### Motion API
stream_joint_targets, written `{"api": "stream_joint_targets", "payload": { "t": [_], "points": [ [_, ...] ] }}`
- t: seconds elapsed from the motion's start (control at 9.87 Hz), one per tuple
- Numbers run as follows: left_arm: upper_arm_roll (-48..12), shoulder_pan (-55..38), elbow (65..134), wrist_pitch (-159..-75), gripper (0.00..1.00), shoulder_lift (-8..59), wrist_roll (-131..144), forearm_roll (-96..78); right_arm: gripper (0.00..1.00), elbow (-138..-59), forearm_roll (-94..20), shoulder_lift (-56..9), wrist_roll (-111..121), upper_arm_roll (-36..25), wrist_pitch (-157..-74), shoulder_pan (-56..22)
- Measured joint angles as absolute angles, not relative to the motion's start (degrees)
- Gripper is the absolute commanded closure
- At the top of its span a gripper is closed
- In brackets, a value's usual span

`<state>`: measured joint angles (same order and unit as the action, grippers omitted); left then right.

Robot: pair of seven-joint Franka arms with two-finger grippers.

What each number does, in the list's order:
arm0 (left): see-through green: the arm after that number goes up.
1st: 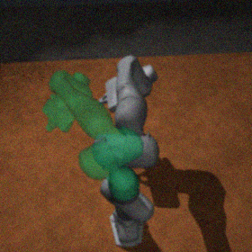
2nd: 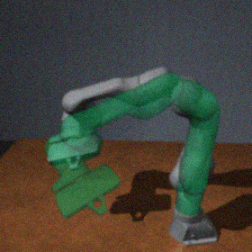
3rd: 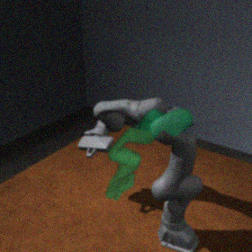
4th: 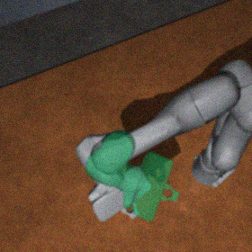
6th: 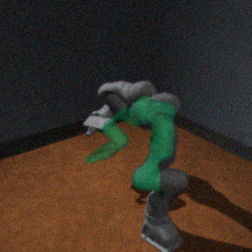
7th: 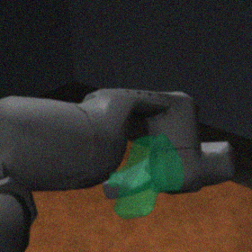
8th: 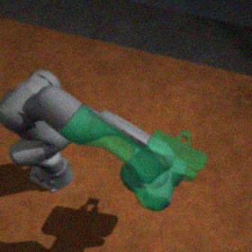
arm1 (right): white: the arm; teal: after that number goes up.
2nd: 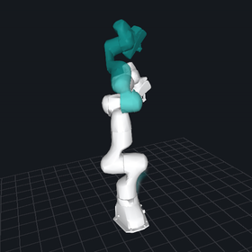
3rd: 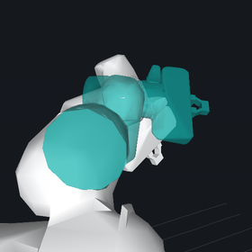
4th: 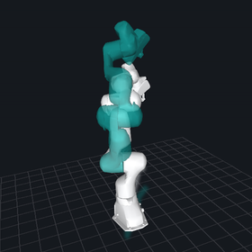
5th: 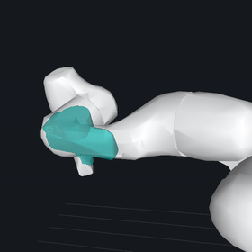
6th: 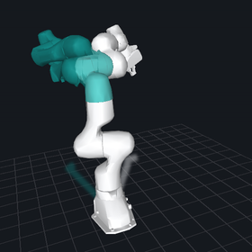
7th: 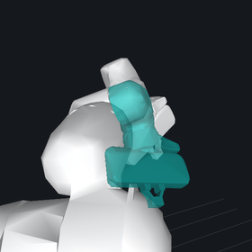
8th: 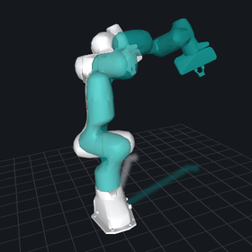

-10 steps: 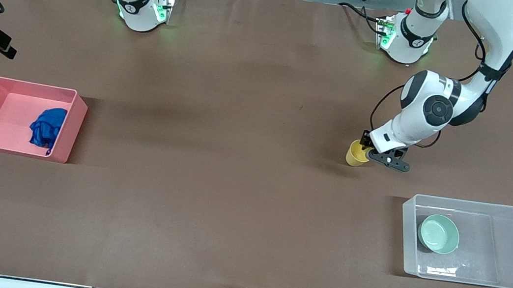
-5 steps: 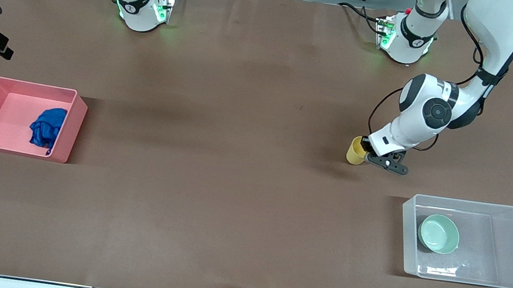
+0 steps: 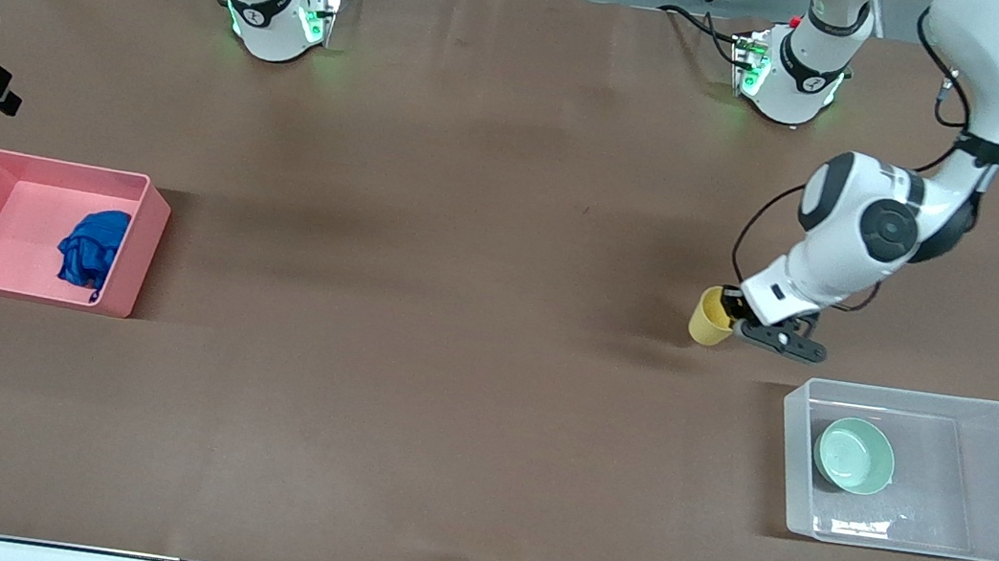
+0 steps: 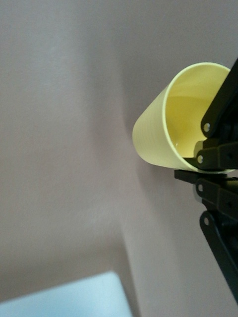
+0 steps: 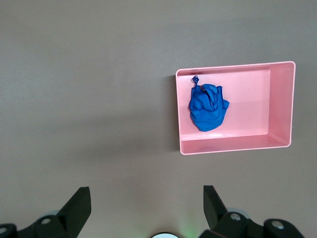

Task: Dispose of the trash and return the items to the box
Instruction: 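Carry the yellow cup over the green bowl in the clear box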

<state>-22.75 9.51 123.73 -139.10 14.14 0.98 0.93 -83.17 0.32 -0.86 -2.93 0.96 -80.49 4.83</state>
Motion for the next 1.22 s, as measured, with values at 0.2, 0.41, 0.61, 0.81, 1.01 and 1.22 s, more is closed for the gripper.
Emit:
{"api": "stream_joint_targets", "payload": {
  "t": [0.2,0.41,0.61,0.81,1.01,1.22],
  "points": [
    [-22.5,11.7,112.3,-128.2,1.0,14.3,-0.1,0.9,0.0,-83.2,0.3,-0.9,-2.9,0.9,-80.5,4.8],
    [-22.2,15.2,102.5,-124.7,1.0,17.1,-3.1,0.9,0.0,-83.2,0.3,-0.9,-2.9,0.8,-80.5,4.9],
    [-22.0,18.7,93.5,-124.6,1.0,24.1,-6.9,3.4,0.0,-83.1,0.3,-0.9,-2.9,0.8,-80.5,5.0],
    [-22.0,21.1,85.1,-120.6,1.0,31.5,-10.2,9.2,0.0,-83.1,0.3,-0.9,-2.9,0.7,-80.5,5.0],
    [-20.9,21.5,79.5,-118.3,1.0,36.7,-12.3,10.8,0.0,-83.1,0.3,-0.9,-2.9,0.7,-80.4,5.1],
    [-19.9,21.5,78.7,-118.1,1.0,39.5,-13.2,10.9,0.0,-83.1,0.3,-0.9,-2.9,0.6,-80.0,5.2]
  ]
}}
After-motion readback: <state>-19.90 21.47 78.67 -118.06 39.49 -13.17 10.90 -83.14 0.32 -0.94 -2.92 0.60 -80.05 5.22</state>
